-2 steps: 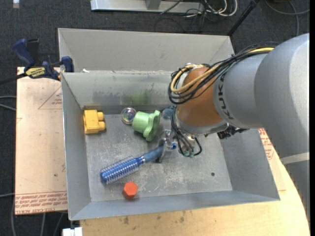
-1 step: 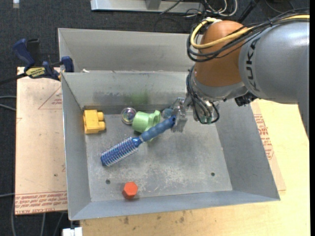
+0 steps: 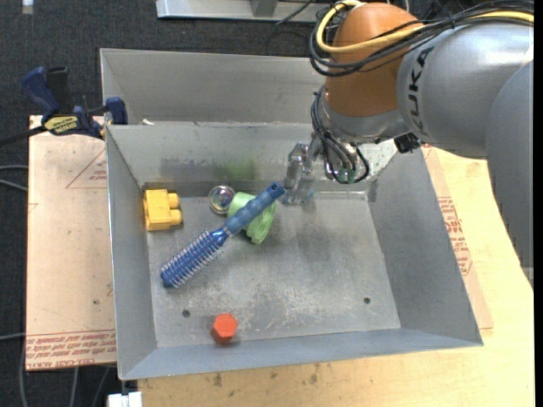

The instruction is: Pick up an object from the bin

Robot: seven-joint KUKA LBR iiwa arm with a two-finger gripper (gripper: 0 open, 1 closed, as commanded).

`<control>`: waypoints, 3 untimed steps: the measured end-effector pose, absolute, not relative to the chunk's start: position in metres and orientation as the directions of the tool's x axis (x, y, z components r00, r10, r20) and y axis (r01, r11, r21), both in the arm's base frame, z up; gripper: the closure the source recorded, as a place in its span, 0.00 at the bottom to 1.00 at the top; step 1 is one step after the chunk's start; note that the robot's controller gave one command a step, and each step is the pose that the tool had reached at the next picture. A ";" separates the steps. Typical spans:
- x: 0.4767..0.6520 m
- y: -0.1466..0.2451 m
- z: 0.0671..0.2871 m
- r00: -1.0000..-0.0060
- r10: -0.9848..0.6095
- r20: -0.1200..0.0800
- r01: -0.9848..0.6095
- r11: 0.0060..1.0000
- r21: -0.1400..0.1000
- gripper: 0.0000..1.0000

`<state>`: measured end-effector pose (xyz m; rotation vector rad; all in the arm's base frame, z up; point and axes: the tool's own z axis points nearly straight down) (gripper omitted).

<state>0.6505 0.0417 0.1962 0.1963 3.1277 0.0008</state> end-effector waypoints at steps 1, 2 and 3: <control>0.651 0.048 0.353 -0.997 0.073 -0.014 0.073 0.997 0.001 1.00; 0.629 0.039 0.159 -1.000 -0.031 0.006 -0.031 1.000 0.000 1.00; 0.646 0.040 0.279 -1.000 -0.009 -0.014 -0.009 1.000 0.002 1.00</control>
Offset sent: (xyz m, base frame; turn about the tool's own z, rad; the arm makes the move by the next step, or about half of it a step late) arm -0.0017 0.0069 0.1509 -0.0542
